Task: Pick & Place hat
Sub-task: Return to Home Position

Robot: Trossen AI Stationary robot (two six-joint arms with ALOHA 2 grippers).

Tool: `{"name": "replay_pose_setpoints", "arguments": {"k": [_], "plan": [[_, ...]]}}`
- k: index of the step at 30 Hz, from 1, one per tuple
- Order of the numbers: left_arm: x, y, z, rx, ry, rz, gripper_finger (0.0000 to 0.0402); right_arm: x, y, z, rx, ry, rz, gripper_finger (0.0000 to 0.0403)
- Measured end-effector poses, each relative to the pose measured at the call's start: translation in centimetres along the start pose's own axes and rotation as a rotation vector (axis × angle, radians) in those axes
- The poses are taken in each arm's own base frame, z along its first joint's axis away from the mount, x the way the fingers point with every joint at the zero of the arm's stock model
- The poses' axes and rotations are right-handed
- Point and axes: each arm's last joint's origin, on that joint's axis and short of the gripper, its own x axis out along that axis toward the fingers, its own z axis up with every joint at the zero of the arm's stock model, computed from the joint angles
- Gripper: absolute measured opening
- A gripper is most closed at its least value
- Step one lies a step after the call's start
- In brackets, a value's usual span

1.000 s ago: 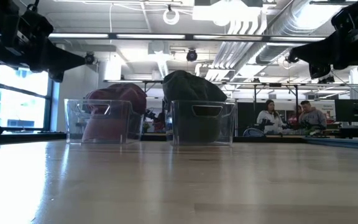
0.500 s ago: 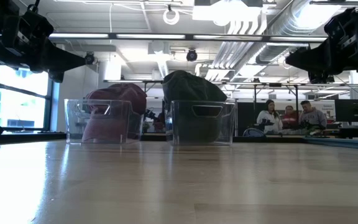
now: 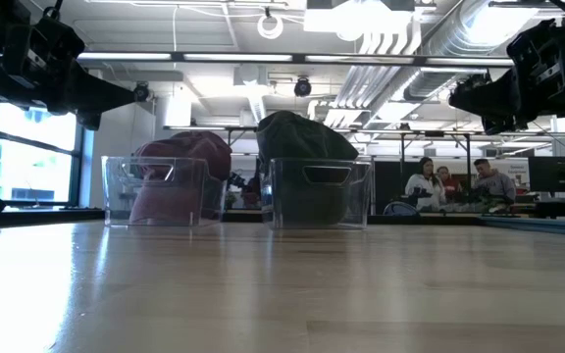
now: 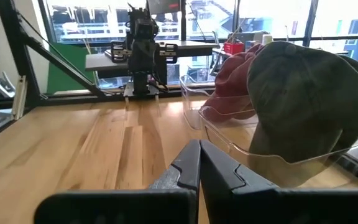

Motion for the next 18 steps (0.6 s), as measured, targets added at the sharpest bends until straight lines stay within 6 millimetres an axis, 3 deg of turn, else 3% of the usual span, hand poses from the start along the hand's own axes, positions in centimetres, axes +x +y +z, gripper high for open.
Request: {"name": "replay_pose_setpoints", "arguments": {"k": [18], "plan": [[0.00, 0.00, 0.00, 0.000, 0.000, 0.000, 0.0000, 0.01, 0.09, 0.02, 0.003, -0.002, 0.006, 0.0002]]}}
